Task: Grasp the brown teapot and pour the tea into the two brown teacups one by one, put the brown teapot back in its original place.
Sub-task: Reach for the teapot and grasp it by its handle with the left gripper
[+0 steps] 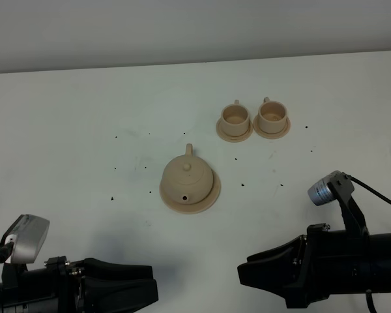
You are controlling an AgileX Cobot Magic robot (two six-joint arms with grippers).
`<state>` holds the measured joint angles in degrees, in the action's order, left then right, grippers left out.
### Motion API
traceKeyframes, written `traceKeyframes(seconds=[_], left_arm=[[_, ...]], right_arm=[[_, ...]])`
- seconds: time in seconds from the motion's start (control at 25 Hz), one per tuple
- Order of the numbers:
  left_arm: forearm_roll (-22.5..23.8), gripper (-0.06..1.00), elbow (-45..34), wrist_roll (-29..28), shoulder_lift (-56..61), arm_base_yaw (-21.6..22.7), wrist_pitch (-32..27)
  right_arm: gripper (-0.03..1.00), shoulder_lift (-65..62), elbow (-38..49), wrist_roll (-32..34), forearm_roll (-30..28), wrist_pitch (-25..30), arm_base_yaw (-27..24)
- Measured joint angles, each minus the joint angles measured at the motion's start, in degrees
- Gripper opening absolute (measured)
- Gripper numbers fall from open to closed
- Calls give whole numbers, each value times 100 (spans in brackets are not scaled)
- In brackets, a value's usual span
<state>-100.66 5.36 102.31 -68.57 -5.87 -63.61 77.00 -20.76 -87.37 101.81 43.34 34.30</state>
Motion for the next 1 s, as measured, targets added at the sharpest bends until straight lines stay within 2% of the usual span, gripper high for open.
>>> traceKeyframes(seconds=[0.8,1.0], left_arm=[[-61,41,6,0,0,0,-38],[-61,41,257,-123,65,0,83]], right_arm=[[31,0,0,-21,0,0,0],[31,-64,-108,-91,0,-156,0]])
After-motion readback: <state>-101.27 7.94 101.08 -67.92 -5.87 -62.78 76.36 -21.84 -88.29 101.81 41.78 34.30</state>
